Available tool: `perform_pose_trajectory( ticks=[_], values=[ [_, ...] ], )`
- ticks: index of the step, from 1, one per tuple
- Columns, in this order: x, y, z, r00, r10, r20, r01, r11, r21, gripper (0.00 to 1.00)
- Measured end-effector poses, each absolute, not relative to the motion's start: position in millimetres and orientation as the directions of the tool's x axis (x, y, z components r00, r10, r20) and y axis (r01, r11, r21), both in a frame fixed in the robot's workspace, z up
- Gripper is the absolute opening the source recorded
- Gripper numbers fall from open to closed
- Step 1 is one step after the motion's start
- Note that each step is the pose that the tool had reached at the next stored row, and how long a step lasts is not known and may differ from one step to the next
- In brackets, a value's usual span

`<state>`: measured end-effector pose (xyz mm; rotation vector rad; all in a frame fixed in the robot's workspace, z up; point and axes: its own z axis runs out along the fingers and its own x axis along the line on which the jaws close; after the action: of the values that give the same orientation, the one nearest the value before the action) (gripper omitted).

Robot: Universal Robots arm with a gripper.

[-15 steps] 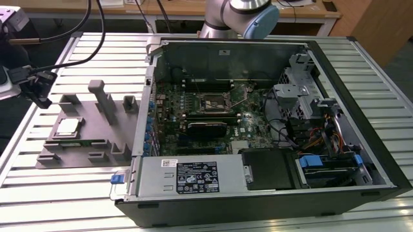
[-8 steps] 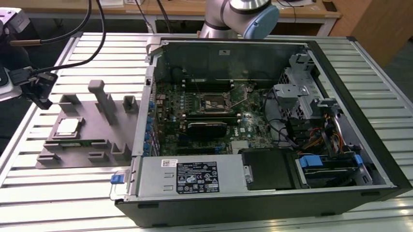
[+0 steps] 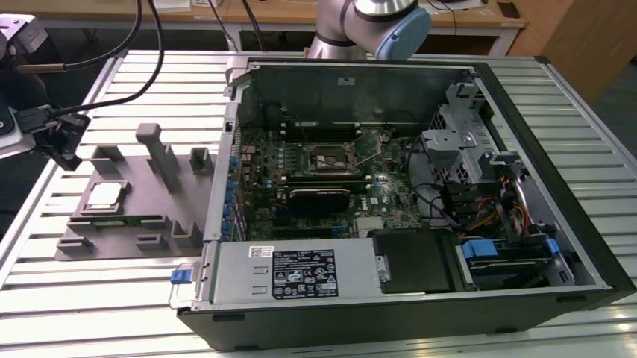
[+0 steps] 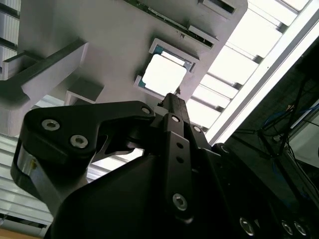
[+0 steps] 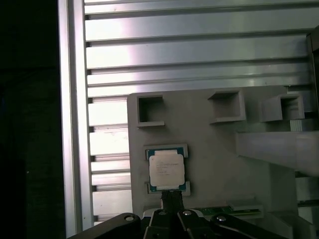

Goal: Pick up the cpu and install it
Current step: 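Pick up the cpu and move it towards the insertion slot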

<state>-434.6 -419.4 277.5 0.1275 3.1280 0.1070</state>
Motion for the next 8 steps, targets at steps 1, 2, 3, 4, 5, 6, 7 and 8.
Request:
perform_pose_trajectory(
  ticks=[1,2,3,4,5,6,7,8],
  values=[
    [-434.6,-419.5,277.2,-0.997,0.082,-0.006,0.081,0.994,0.068,0.11],
    [-434.6,-419.4,276.8,-0.997,0.082,-0.006,0.081,0.994,0.068,0.11],
    [-434.6,-419.4,276.4,-0.997,0.082,-0.007,0.081,0.994,0.068,0.11],
    [-434.6,-419.4,276.1,-0.997,0.082,-0.007,0.081,0.994,0.067,0.11],
    [-434.6,-419.4,275.7,-0.997,0.082,-0.007,0.081,0.994,0.067,0.11],
    [-434.6,-419.4,275.3,-0.997,0.082,-0.007,0.081,0.994,0.067,0.11],
    [-434.6,-419.5,274.9,-0.997,0.082,-0.007,0.081,0.994,0.067,0.11],
    [-434.6,-419.4,274.4,-0.997,0.082,-0.007,0.081,0.994,0.067,0.11]
  ],
)
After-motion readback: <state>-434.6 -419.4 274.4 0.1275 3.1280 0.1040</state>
